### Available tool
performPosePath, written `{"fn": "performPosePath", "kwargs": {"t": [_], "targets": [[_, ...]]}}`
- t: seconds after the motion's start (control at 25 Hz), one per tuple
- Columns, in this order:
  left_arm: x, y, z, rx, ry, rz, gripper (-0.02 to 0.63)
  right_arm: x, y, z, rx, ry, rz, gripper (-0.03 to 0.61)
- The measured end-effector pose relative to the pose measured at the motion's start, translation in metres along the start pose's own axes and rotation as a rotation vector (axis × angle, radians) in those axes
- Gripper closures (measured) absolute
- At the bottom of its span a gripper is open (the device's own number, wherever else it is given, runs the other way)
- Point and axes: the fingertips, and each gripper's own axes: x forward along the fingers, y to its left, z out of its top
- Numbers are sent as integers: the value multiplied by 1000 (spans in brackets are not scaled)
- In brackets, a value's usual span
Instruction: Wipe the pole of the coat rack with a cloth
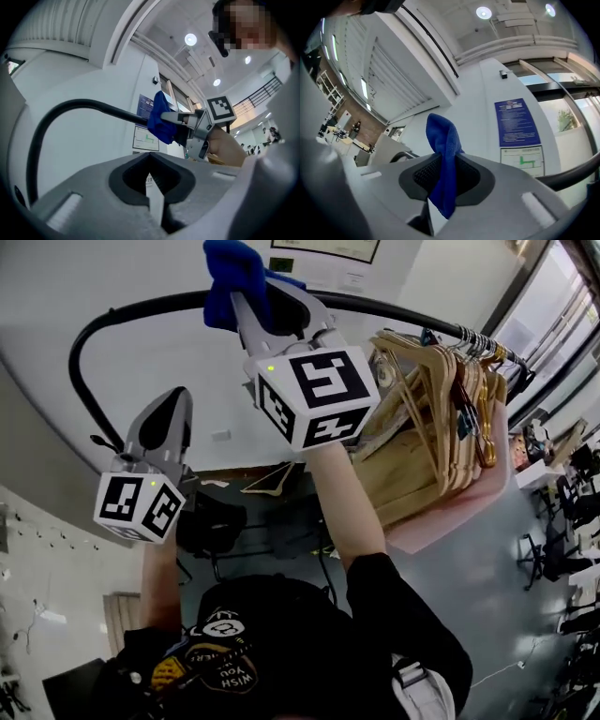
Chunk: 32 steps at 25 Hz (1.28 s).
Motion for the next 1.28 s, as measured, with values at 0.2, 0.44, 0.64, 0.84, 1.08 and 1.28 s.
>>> {"fn": "performPosePath", "kwargs": {"t": [0.2, 0.44, 0.64, 0.84, 1.08, 1.28], "targets": [[-29, 25, 13, 25, -2, 82, 614, 56, 109, -5, -51, 19, 192, 502], [-35, 30, 12, 19, 4, 85, 614, 63, 130, -10, -163, 11, 197, 502], [-20, 14, 4, -6, 8, 16, 614, 17, 47, -5, -76, -17, 59, 502], [8, -11, -19, -31, 29, -75, 614, -55, -81, -12, -39, 2, -181, 500], [23, -45, -14, -52, 20, -157, 614, -140, -208, -6, 31, 22, -465, 500], [30, -60, -14, -65, 18, -190, 614, -183, -262, -10, 54, 51, -618, 502]]}}
